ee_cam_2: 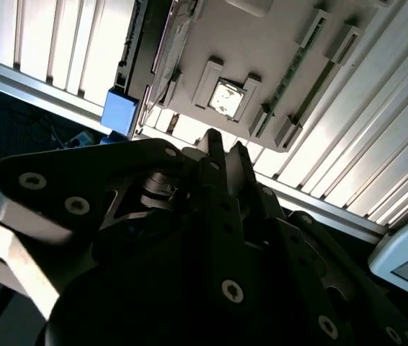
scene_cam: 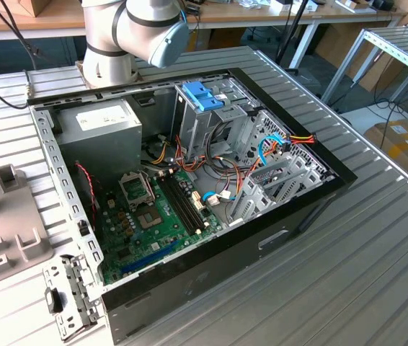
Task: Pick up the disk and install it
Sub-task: 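Pick up the disk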
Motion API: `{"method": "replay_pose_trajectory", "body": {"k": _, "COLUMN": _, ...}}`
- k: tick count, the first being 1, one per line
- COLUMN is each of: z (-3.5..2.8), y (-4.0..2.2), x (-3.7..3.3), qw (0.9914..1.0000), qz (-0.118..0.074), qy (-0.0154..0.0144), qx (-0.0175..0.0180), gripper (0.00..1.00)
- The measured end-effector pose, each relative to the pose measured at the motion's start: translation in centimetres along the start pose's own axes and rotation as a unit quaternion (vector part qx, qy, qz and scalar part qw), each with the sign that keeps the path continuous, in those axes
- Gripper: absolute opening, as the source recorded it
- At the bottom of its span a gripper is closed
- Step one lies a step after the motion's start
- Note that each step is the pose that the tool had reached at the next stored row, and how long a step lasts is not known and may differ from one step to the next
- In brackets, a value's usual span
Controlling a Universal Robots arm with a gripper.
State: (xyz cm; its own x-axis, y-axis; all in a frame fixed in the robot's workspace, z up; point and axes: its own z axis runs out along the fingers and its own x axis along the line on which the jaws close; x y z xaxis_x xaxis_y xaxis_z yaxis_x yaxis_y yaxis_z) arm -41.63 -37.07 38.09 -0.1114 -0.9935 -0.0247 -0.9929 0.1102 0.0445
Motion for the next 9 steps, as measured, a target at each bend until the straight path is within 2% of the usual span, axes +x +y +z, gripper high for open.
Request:
{"method": "replay_pose_trajectory", "body": {"k": 4, "z": 0.00, "y": 0.01, "x": -0.03, "qw": 1.00000, "qz": 0.000, "qy": 0.0000, "qx": 0.0000, "gripper": 0.42}}
{"method": "replay_pose_trajectory", "body": {"k": 5, "z": 0.00, "y": 0.01, "x": -0.04, "qw": 1.00000, "qz": 0.000, "qy": 0.0000, "qx": 0.0000, "gripper": 0.42}}
{"method": "replay_pose_trajectory", "body": {"k": 6, "z": 0.01, "y": 0.01, "x": -0.06, "qw": 1.00000, "qz": 0.000, "qy": 0.0000, "qx": 0.0000, "gripper": 0.48}}
{"method": "replay_pose_trajectory", "body": {"k": 9, "z": 0.01, "y": 0.01, "x": -0.10, "qw": 1.00000, "qz": 0.000, "qy": 0.0000, "qx": 0.0000, "gripper": 0.48}}
